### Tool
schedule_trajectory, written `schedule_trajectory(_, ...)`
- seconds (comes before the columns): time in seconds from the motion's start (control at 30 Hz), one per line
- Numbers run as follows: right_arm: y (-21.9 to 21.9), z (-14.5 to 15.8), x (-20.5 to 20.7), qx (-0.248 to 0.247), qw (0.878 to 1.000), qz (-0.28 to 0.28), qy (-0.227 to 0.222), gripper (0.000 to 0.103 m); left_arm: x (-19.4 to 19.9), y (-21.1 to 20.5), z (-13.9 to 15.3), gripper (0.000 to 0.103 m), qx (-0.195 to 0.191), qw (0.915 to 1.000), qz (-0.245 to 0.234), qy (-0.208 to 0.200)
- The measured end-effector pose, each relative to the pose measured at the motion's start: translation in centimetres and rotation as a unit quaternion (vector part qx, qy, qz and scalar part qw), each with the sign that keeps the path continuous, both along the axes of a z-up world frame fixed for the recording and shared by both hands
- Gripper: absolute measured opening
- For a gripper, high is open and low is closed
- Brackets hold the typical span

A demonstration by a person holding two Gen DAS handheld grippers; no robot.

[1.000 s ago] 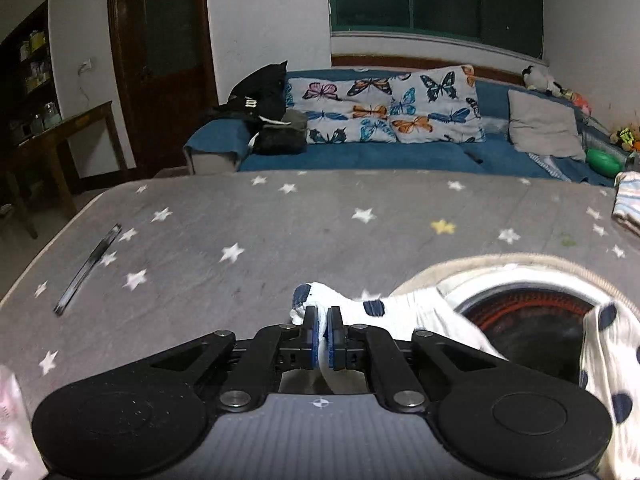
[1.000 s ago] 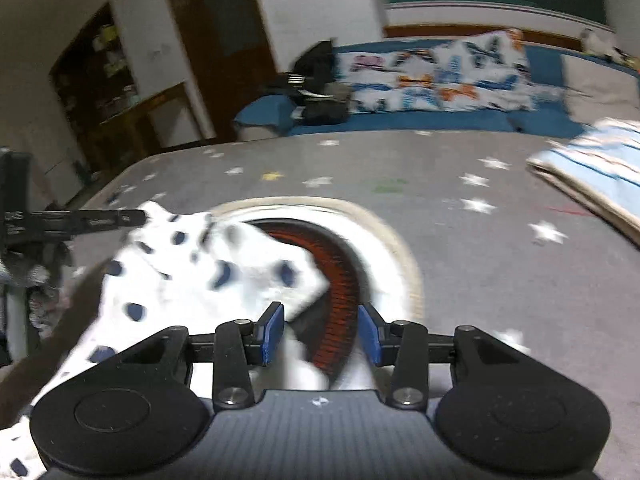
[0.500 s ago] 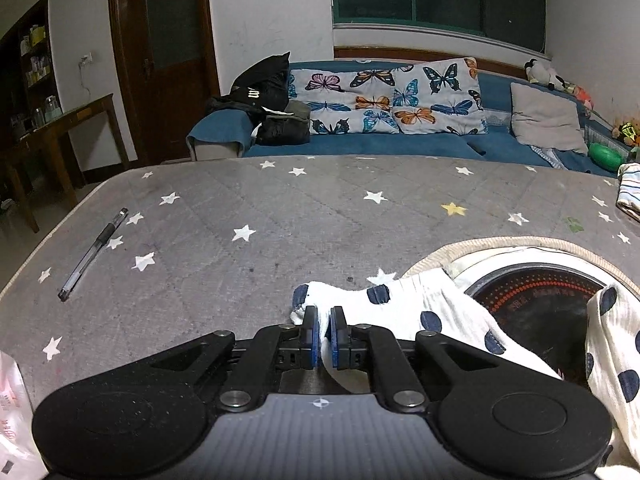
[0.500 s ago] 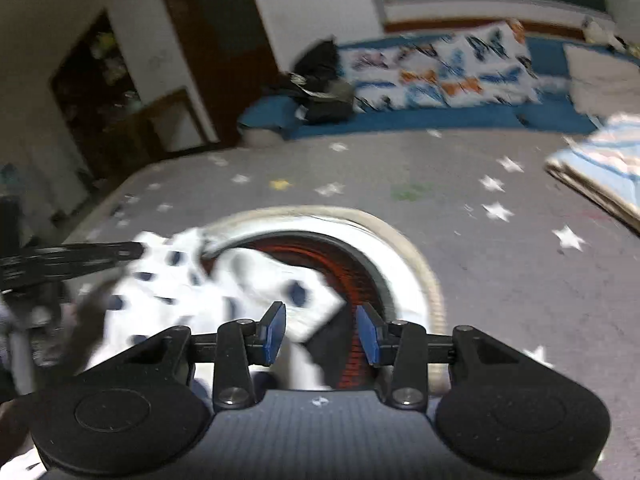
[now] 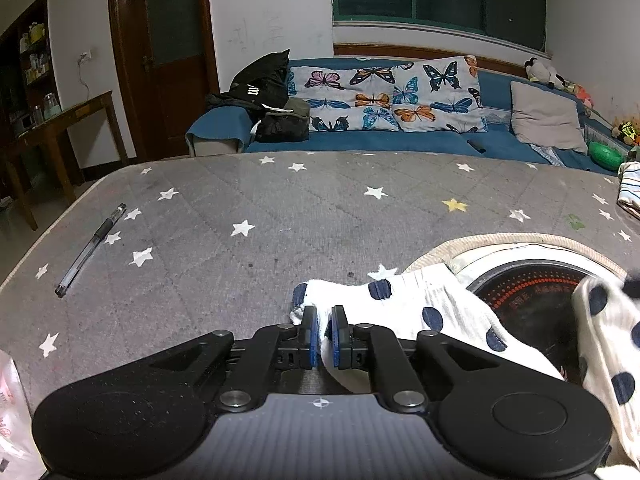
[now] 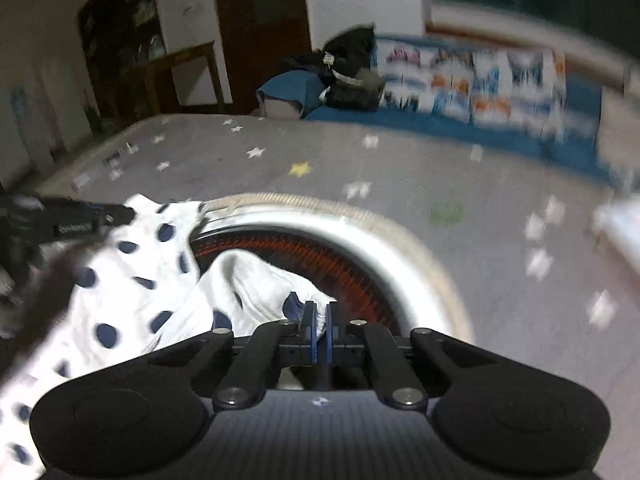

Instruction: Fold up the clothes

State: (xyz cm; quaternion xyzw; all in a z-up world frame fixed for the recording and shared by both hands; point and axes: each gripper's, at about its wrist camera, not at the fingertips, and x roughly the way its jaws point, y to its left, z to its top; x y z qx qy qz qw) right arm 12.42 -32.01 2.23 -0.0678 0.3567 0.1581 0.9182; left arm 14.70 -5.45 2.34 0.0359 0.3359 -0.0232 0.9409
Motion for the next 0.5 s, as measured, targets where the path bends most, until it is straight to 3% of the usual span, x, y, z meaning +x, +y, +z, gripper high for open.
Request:
schedule_trajectory(0.07, 1.3, 1.5, -0.5, -0.095, 0.993, 0.013, -0.074, 0.004, 0.0, 0.1, 0.0, 0.010, -0.003, 1.0000, 0.001, 0.000)
schedule_trajectory(0.13, 1.8, 2.8, -0.6, -0.145, 0.982, 0.010, -0.123, 0.005, 0.1, 0.2, 0.0, 0.010, -0.006, 1.0000, 0.001, 0.001)
schedule_trajectory(0.27, -0.1, 5.0, -0.2, -0.127, 0.982, -0.024, -0.135, 0.012, 0.2, 0.3, -0.1, 0.011, -0.009, 1.0000, 0.001, 0.000)
schedule_trajectory(0.37, -2.3, 5.2, -0.5, -0.095, 0.989, -0.045, -0.108, 0.020, 0.2, 0.4, -0.1, 0.014, -0.013, 0.9999, 0.002, 0.001)
schedule_trajectory(0.43, -3.6, 4.3, -0.8, -0.075, 0.993, -0.054, -0.074, 0.020, 0.2, 0.4, -0.2, 0.019, -0.014, 0.9999, 0.003, 0.001)
schedule_trajectory(0.5, -4.7, 3.3, -1.2, -0.055, 0.996, -0.062, -0.040, 0.020, 0.2, 0.3, -0.2, 0.033, -0.014, 0.9999, 0.006, 0.001)
